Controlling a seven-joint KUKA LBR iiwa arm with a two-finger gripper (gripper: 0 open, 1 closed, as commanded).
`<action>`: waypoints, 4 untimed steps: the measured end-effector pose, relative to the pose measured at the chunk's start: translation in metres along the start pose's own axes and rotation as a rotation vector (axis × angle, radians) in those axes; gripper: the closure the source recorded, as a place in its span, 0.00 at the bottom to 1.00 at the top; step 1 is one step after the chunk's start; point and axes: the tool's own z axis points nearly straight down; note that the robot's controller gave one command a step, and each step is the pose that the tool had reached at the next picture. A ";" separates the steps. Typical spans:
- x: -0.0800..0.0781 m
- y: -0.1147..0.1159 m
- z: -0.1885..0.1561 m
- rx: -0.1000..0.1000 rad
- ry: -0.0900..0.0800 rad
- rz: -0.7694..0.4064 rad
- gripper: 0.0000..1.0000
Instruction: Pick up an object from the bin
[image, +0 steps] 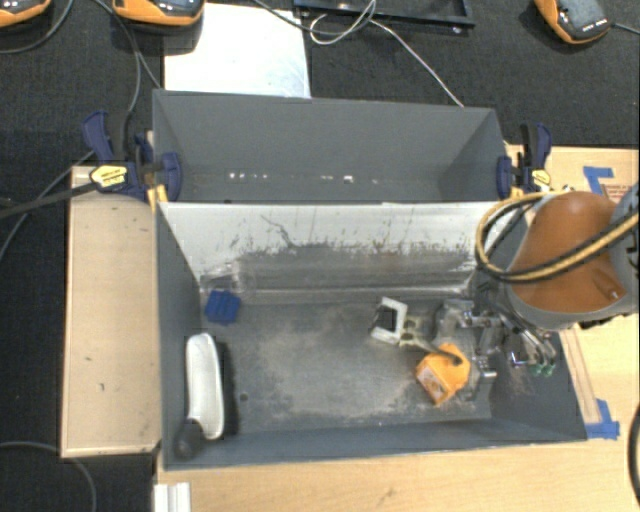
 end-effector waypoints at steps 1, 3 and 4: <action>0.012 0.007 0.010 -0.002 0.004 0.083 0.00; 0.010 0.016 0.043 0.007 -0.013 0.354 1.00; 0.010 0.016 0.043 0.007 -0.013 0.353 1.00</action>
Offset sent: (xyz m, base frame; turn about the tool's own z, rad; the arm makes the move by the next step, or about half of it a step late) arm -0.0281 0.0024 -0.0512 0.1325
